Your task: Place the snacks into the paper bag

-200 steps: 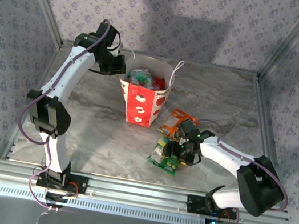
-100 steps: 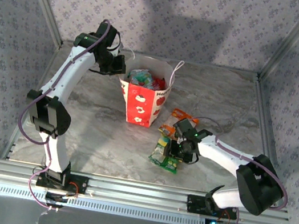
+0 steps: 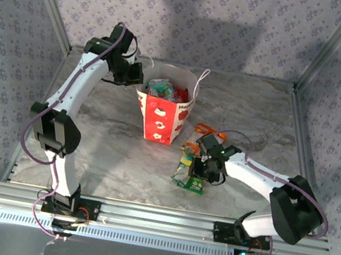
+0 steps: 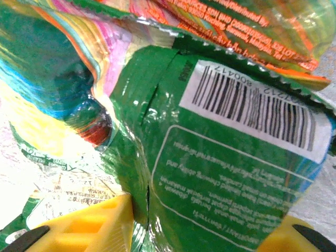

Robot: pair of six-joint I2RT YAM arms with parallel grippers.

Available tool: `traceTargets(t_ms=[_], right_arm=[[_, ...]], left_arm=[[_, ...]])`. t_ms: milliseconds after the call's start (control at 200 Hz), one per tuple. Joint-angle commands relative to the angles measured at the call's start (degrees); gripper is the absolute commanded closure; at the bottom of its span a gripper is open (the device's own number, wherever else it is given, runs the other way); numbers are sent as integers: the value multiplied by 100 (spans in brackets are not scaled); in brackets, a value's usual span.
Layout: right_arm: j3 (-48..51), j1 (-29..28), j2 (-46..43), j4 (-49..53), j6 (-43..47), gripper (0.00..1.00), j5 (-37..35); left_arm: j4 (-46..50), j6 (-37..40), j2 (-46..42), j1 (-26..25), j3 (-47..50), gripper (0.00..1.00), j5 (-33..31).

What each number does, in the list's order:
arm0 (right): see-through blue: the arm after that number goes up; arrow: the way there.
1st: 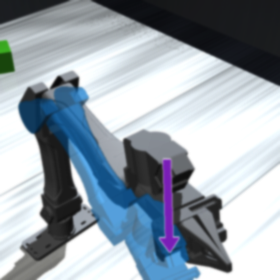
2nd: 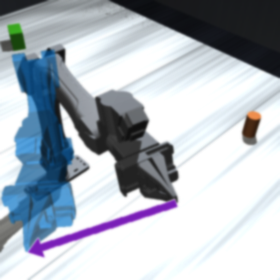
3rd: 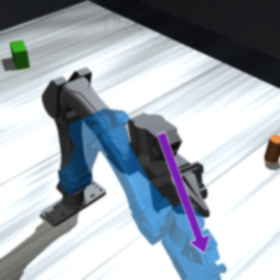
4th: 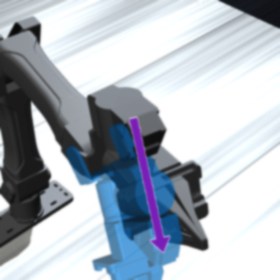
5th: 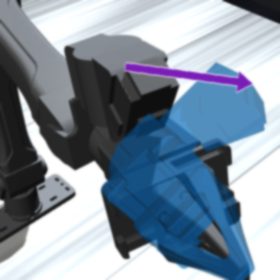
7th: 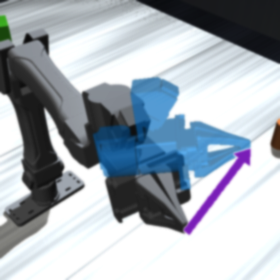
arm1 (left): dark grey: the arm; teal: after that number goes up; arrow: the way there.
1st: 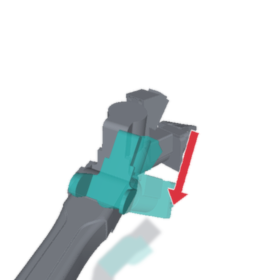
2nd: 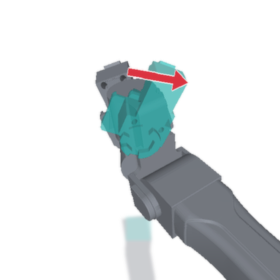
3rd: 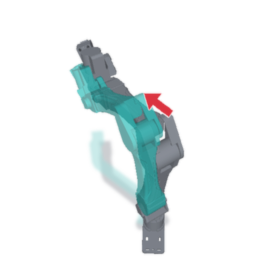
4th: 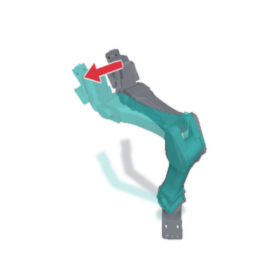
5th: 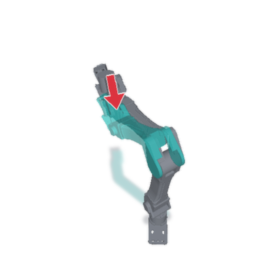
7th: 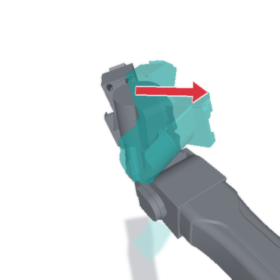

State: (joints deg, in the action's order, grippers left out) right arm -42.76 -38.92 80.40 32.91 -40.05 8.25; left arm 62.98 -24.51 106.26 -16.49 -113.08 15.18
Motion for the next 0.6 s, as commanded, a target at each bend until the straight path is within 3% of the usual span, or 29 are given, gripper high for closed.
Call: traceTargets(t_ms=[0, 60, 100, 505, 595], right_arm=[[-275, -52, 43, 442, 121, 64, -306], [-400, -53, 70, 598, 105, 80, -380], [-487, -61, 106, 664, 124, 85, -386], [-1029, -231, 120, 980, 643, 95, -543], [-1061, -246, 2, 830, 951, 95, -302]], left_arm=[[240, 83, -105, 32, -90, 88, -76], [232, 76, -105, 32, -84, 88, -81], [232, 74, -105, 32, -84, 88, -83], [215, 0, -132, 32, -101, 88, -72], [206, 8, -127, 26, -85, 88, -69]])
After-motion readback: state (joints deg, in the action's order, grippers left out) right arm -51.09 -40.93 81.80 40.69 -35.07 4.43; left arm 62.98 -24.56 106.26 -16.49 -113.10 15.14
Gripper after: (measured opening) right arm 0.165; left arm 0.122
